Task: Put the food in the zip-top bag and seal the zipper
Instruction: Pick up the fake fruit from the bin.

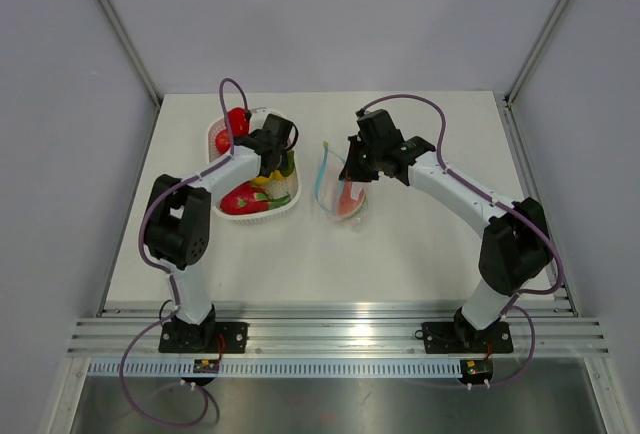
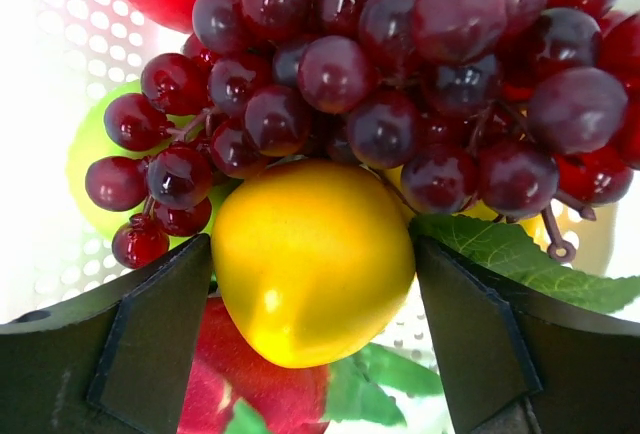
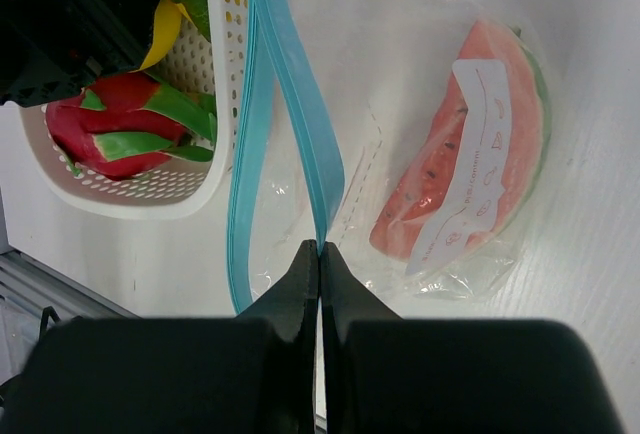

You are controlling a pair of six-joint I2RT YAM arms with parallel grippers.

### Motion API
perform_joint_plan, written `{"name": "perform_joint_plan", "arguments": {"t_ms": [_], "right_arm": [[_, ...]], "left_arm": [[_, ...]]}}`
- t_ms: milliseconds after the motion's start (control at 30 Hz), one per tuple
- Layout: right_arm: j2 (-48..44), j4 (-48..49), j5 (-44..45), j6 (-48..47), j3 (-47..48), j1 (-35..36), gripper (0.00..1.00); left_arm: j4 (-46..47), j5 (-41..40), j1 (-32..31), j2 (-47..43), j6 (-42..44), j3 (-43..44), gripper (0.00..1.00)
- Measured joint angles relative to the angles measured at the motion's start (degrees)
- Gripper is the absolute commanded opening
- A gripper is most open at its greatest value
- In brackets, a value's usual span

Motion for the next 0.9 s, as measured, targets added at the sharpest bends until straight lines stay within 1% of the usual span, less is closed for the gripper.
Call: {"name": "perform_joint_plan", "arguments": {"t_ms": [133, 167, 233, 267, 400, 500, 567, 633, 733, 900], "right_arm": [[0.0, 0.0, -0.59, 0.0, 0.0, 0.0, 0.0], [0.0, 0.02, -0.83, 0.0, 0.0, 0.0, 0.0], [0.0, 0.02, -1.01, 0.0, 0.0, 0.0, 0.0], [0.0, 0.02, -1.03, 0.0, 0.0, 0.0, 0.0], [0.0, 0.04, -1.25, 0.02, 0.0, 0.0, 0.0], [0.0, 0.04, -1.27, 0.02, 0.0, 0.0, 0.0], [0.0, 0.04, -1.27, 0.04, 0.0, 0.0, 0.0], [0.0, 0.04, -1.27, 0.07, 0.0, 0.0, 0.0], [0.0, 0.07, -1.25, 0.09, 0.0, 0.0, 0.0], [0.0, 0.07, -1.25, 0.13, 0.0, 0.0, 0.0]], "left_arm": [[-0.81, -3.19, -1.11, 1.25, -0.94, 0.92, 0.75], [-0.83, -3.52, -1.25, 1.27, -1.05, 0.92, 0.69], [-0.87, -3.69, -1.31, 1.27, -1.31, 0.92, 0.64], [-0.87, -3.67, -1.31, 1.27, -1.42, 0.92, 0.59], [-0.59, -3.54, -1.42, 0.87, -1.66, 0.48, 0.47], [0.2, -2.78, -1.64, -2.01, -2.12, -1.88, 0.39], [0.35, -2.05, -1.9, -5.2, -2.34, -3.48, 0.38], [0.31, -1.29, -2.08, -9.33, -2.49, -5.01, 0.34], [0.24, -0.26, -2.27, -15.1, -2.49, -6.45, 0.34], [0.28, 2.08, -2.25, -20.48, -2.34, -6.73, 0.34]]}}
